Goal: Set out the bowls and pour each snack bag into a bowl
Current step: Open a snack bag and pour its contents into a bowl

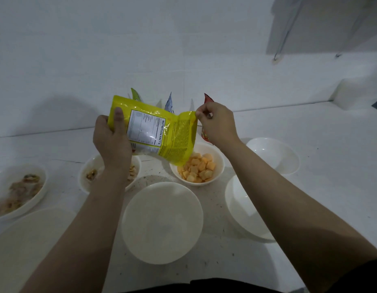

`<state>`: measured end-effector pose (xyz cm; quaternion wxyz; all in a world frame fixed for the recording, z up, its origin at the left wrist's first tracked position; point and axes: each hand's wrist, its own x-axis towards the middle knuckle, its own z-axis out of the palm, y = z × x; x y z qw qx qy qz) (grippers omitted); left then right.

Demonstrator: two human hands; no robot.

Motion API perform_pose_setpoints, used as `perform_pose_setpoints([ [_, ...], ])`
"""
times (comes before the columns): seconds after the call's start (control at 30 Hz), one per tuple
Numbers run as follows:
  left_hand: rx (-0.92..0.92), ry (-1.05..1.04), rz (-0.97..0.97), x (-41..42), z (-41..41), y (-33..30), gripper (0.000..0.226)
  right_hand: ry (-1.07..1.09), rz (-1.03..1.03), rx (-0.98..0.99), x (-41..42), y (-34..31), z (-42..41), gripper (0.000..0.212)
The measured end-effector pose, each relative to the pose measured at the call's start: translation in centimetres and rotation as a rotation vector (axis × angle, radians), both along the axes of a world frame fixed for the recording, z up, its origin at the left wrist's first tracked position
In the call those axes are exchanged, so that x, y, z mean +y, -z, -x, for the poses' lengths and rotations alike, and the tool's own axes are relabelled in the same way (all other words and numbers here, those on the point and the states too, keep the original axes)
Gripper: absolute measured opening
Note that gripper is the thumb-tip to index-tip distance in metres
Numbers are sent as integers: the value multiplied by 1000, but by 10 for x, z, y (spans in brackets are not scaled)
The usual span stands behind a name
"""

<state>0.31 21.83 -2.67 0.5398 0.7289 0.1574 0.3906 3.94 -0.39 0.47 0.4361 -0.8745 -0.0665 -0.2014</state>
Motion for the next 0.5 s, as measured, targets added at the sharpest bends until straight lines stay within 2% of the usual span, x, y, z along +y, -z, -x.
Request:
perform_pose_setpoints([
  [0.5, -4, -8, -5, -3, 2, -4, 41, -11, -7, -27, 3, -5, 4, 10],
])
